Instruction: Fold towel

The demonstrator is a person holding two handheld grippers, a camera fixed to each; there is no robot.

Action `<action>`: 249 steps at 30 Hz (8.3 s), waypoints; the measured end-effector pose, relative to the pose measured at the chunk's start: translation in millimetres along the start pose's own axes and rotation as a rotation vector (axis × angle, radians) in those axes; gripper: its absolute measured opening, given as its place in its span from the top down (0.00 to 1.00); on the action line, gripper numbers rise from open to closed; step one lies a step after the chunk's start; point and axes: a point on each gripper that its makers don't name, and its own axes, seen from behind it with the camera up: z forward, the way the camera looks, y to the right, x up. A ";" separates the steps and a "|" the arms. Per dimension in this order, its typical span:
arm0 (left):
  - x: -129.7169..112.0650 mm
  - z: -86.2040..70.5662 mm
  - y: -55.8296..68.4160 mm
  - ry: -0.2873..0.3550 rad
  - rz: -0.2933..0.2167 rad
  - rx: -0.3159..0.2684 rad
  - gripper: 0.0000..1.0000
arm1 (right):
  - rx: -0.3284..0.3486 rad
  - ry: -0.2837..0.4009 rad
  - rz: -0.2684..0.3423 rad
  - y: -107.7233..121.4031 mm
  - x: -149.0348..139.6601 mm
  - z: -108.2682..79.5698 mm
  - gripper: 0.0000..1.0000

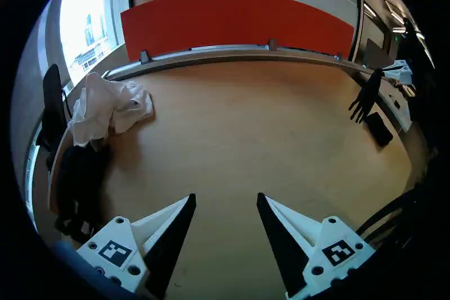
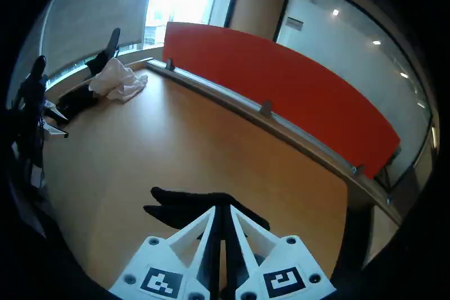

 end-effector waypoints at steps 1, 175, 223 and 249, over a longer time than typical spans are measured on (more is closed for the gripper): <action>0.4 0.3 0.5 0.000 0.000 0.000 0.20 | -0.004 -0.002 0.002 3.7 -1.2 -0.2 0.96; 16.5 -3.9 7.5 -0.015 0.083 0.041 0.20 | -0.198 -0.601 0.277 92.9 -334.1 -64.4 0.90; 18.7 -9.4 6.3 -0.006 0.086 0.057 0.20 | -0.308 -0.604 0.311 111.4 -344.3 -68.9 0.25; 27.2 -12.5 5.5 0.033 0.063 0.042 0.21 | -0.337 -0.434 0.391 103.4 -285.4 -81.4 0.00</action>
